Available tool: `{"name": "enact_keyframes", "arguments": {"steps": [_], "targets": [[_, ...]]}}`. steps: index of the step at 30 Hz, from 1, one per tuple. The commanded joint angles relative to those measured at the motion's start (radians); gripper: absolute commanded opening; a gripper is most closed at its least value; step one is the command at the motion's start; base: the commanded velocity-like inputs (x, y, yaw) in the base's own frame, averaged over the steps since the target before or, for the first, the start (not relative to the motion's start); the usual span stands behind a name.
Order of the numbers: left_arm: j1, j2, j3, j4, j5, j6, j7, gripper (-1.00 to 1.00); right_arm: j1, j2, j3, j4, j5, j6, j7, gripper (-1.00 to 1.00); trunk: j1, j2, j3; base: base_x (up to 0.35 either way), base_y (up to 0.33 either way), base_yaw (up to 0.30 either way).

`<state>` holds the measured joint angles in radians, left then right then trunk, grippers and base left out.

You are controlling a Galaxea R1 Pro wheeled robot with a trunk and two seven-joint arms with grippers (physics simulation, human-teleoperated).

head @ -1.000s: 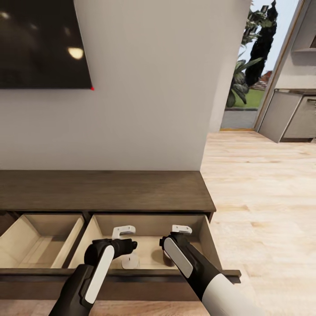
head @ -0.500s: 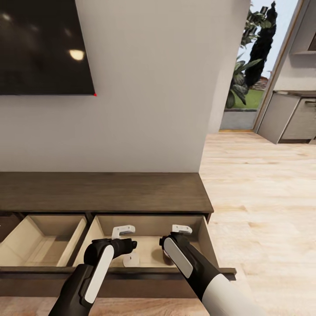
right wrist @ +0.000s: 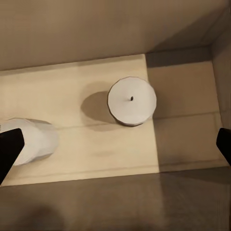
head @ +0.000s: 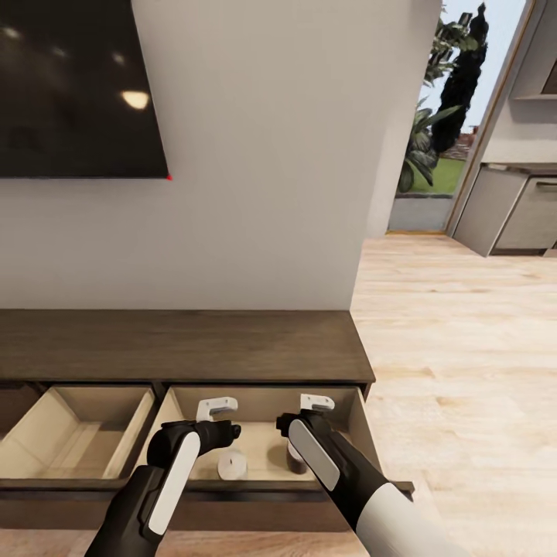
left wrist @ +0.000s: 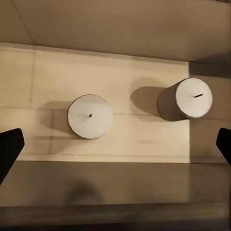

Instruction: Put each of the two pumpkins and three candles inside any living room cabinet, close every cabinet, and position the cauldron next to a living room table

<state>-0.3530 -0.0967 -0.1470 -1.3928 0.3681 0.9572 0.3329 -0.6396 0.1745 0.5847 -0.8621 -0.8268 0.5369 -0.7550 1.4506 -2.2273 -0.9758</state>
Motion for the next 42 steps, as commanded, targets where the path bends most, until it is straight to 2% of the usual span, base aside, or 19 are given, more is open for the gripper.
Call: {"name": "enact_keyframes", "arguments": {"steps": [1,9,13,17,42], "targets": [[0.000,0.000,0.000,0.000,0.000,0.000,0.000,1.00,0.000,0.000,0.000,0.000,0.000,0.000,0.000,1.00,-0.004,0.007,0.003,0.000,0.000,0.000],[-0.003,0.005,0.007,0.000,-0.001,0.000,0.001,1.00,0.000,0.000,0.000,0.001,0.000,0.000,0.000,1.00,-0.035,0.063,0.028,0.000,0.000,0.000],[-0.010,0.005,0.042,0.000,-0.001,0.014,0.001,1.00,0.000,0.000,0.000,0.002,0.000,0.000,0.000,1.00,-0.050,0.091,0.041,0.000,0.000,0.000],[-0.012,0.005,0.056,0.000,-0.001,0.025,0.001,1.00,0.000,0.000,0.000,0.002,0.000,-0.001,0.000,1.00,-0.065,0.119,0.053,0.000,0.000,0.000],[-0.013,0.005,0.060,0.000,-0.001,0.026,0.001,1.00,0.000,0.000,-0.002,0.002,-0.008,-0.002,-0.001,1.00,-0.161,0.294,0.132,-0.045,0.000,0.000]]}}
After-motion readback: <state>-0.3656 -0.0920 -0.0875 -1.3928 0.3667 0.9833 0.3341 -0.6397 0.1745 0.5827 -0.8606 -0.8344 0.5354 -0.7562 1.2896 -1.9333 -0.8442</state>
